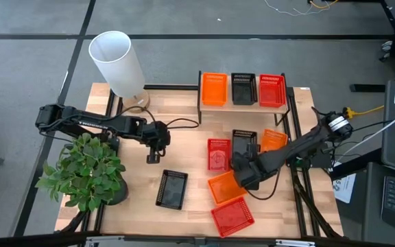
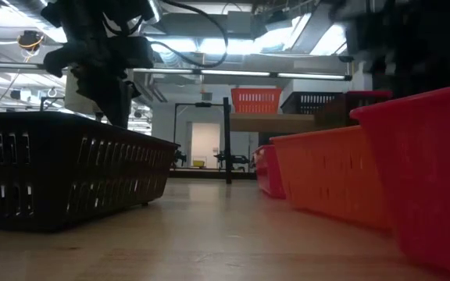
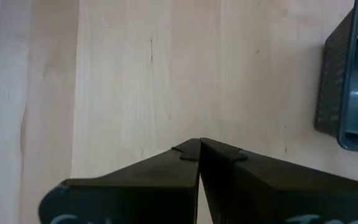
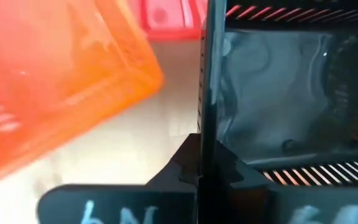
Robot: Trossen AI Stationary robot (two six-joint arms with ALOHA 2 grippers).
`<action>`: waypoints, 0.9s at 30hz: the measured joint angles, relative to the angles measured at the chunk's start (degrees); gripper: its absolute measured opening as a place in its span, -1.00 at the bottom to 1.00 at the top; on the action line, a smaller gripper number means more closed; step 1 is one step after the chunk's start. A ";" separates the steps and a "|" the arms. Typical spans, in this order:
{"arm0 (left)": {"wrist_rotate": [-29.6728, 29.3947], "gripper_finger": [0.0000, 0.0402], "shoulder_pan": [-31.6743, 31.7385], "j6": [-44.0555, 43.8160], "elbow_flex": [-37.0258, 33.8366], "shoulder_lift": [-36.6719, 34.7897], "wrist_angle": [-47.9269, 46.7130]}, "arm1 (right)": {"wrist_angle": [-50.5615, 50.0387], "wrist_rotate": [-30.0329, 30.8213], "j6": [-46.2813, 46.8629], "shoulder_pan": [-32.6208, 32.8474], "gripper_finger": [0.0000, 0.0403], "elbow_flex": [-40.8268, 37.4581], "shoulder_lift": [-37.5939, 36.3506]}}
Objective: Stack baskets on shelf by color
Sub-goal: Stack the top black bin on the black bin on the shelf
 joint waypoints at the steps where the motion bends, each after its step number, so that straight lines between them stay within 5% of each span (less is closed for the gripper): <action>1: -0.18 -1.00 0.00 0.15 0.00 0.00 -0.02 | -1.04 0.06 0.17 0.44 -0.99 1.49 0.00; 7: -1.17 -1.00 0.00 1.48 0.00 -0.02 -0.04 | -8.96 4.04 2.96 2.58 -1.00 10.50 0.00; 15: -1.19 -1.00 -0.07 1.42 0.00 -0.02 -0.02 | -21.48 17.31 1.24 2.20 -1.00 19.71 0.00; 27: -1.23 -1.00 -0.07 1.44 0.02 -0.02 0.12 | -27.73 24.08 -16.08 -10.45 -1.00 26.09 -0.01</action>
